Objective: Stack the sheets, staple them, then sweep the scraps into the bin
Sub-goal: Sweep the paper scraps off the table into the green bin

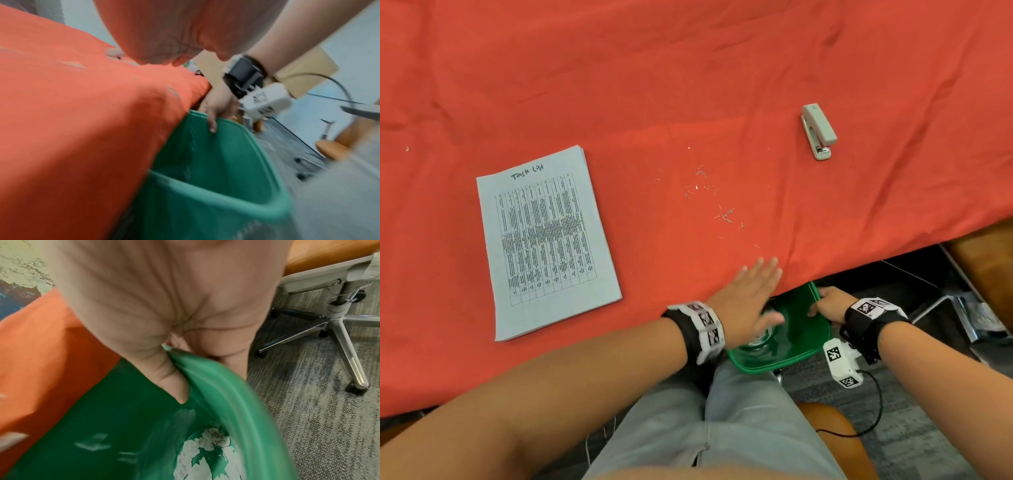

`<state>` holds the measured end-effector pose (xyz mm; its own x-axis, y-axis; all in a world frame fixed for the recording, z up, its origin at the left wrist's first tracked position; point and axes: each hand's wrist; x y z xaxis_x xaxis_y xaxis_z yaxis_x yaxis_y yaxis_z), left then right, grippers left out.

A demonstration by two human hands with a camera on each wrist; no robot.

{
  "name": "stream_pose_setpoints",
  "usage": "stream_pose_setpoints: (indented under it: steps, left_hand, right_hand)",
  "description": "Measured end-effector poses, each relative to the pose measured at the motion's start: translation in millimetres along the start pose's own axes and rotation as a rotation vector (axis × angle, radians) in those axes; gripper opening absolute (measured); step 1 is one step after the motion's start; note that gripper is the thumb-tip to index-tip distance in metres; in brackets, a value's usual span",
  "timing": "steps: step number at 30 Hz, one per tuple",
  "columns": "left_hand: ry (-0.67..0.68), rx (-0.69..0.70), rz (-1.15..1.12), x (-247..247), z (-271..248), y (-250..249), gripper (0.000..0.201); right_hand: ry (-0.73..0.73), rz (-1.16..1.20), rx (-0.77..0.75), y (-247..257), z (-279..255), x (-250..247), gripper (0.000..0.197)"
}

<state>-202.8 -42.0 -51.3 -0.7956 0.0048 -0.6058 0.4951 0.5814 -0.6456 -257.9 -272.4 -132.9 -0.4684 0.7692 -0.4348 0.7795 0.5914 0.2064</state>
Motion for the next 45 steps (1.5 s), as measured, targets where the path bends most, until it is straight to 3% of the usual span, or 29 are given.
stream_pose_setpoints:
  steps: [6,11,15,22,24,26,28,31,34,37,42,45]
  left_hand:
    - [-0.419,-0.345,-0.060,-108.4,25.4,81.2,0.076]
    - [-0.469,-0.518,0.005,-144.1,33.7,137.0,0.081]
    - [-0.348,-0.485,0.045,-124.7,38.8,131.9,0.088]
    - [0.131,-0.054,0.160,-47.1,8.0,55.5,0.090]
    - [0.164,-0.009,0.150,-40.6,4.4,50.9,0.089]
    - [0.081,-0.011,0.126,-54.7,10.4,57.1,0.085]
    - [-0.090,-0.091,0.066,-82.3,23.7,75.1,0.082]
    - [-0.365,-0.329,-0.018,-128.2,42.1,120.0,0.081]
    - [-0.456,-0.527,-0.053,-155.4,49.3,154.8,0.085]
    - [-0.377,-0.468,-0.008,-153.5,54.4,150.8,0.087]
    - [0.002,-0.073,0.104,-105.4,42.9,93.9,0.089]
    - [0.164,0.049,0.176,-86.5,32.1,77.5,0.088]
  right_hand:
    - [0.005,0.001,0.001,-2.2,2.3,-2.4,0.023]
    - [-0.010,0.002,-0.003,-3.1,1.1,-1.7,0.021]
    - [-0.026,-0.018,-0.015,-6.5,4.6,-0.9,0.020]
    - [-0.019,0.009,-0.014,-2.1,0.8,-2.0,0.017]
    - [-0.019,0.000,-0.016,-2.1,1.9,-2.9,0.017]
    - [-0.012,-0.012,-0.019,-2.1,2.3,-4.6,0.016]
    - [-0.006,-0.018,-0.016,-3.2,3.4,-5.8,0.016]
    - [-0.010,-0.018,-0.009,-4.9,2.8,-6.4,0.017]
    - [-0.009,-0.008,-0.006,-6.3,1.4,-6.2,0.017]
    - [-0.009,-0.001,0.000,-6.4,-0.2,-5.6,0.018]
    - [-0.008,0.013,0.009,-4.7,5.0,-6.1,0.019]
    - [-0.011,0.026,0.014,-3.8,7.7,-8.9,0.020]
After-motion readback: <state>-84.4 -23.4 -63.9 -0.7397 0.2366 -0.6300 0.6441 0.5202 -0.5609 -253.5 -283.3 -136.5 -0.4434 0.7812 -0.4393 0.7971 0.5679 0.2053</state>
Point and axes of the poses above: each hand's wrist, its own z-axis towards the middle knuckle, its own x-axis out of the palm, y = z × x, and after that the axes turned 14 degrees about -z, right-handed
